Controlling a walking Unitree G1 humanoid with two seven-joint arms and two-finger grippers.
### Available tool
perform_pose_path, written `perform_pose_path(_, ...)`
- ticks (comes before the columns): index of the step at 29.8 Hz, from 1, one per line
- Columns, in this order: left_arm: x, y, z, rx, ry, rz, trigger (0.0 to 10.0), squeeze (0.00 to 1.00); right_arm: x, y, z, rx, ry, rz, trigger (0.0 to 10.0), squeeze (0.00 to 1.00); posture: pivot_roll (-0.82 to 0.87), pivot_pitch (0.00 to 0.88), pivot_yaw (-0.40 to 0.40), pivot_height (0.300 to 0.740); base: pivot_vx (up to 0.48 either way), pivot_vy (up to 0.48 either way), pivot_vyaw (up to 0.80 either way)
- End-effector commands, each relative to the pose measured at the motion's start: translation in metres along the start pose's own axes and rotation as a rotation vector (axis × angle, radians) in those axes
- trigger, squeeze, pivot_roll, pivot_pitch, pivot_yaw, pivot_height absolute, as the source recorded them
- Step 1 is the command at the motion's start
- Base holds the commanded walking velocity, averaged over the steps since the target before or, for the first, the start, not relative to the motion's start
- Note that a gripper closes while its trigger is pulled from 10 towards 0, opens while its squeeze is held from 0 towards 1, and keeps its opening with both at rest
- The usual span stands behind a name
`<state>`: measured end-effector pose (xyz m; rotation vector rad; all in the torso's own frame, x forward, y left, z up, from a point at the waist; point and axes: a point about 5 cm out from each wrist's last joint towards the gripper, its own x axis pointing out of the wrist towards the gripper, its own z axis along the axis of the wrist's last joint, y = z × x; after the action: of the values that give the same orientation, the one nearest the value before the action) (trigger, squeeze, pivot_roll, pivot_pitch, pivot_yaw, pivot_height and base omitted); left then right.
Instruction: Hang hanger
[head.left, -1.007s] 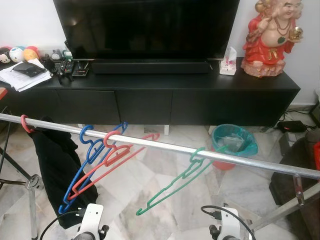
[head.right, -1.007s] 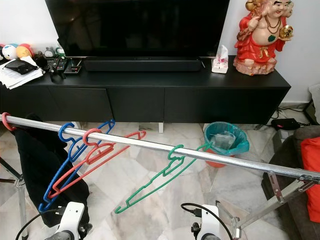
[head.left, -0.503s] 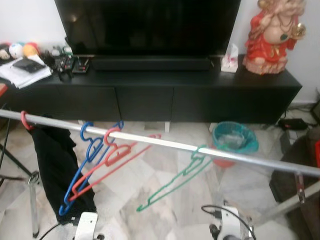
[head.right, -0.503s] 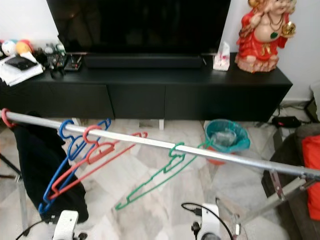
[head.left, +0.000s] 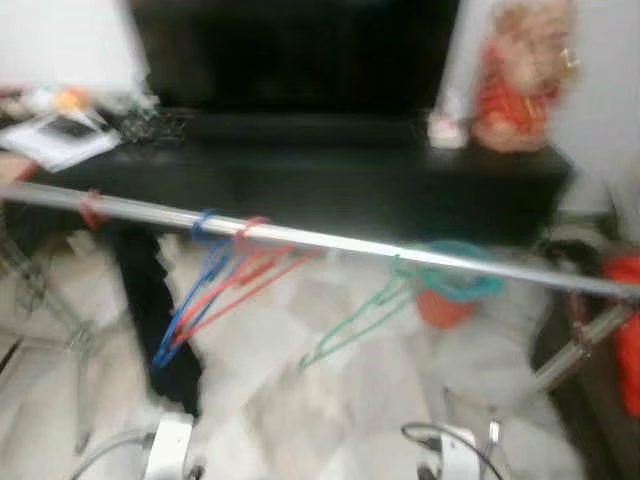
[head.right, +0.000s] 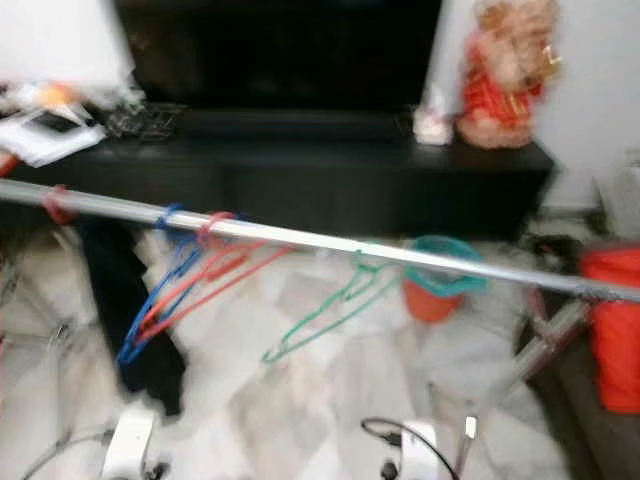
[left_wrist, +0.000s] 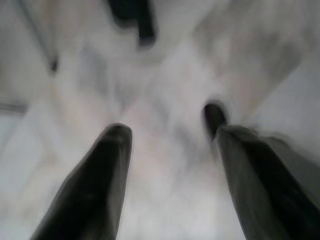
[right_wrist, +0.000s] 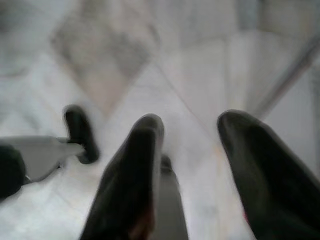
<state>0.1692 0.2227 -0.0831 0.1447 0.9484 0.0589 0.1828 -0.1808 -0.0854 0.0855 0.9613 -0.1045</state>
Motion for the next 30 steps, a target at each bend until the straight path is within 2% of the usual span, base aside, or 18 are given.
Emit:
perform_pose_path(1,-0.0015,0.0013,-0.0084,0.015,0.037,-0.005,10.0,0.0,-0.0014,-0.0006,-0.0077,0.003,0.015,-0.002,10.0,0.0,-0.01,0.0,0.007,0.74,-0.334,0.0,0.0)
perform_pose_path(26,-0.004,0.0071,-0.0159,0.012,0.05,0.002,10.0,0.0,-0.001,-0.0005,-0.0055,0.01,0.008,-0.004,10.0,0.0,0.0,0.0,0.002,0.74,-0.332,0.0,0.0)
perform_pose_path(30,-0.0031,0.0055,-0.0132,0.015,0.046,-0.001,10.0,0.0,-0.0011,-0.0006,-0.0056,0.013,0.007,-0.006,10.0,0.0,0.0,0.0,0.002,0.74,0.0,0.0,0.0)
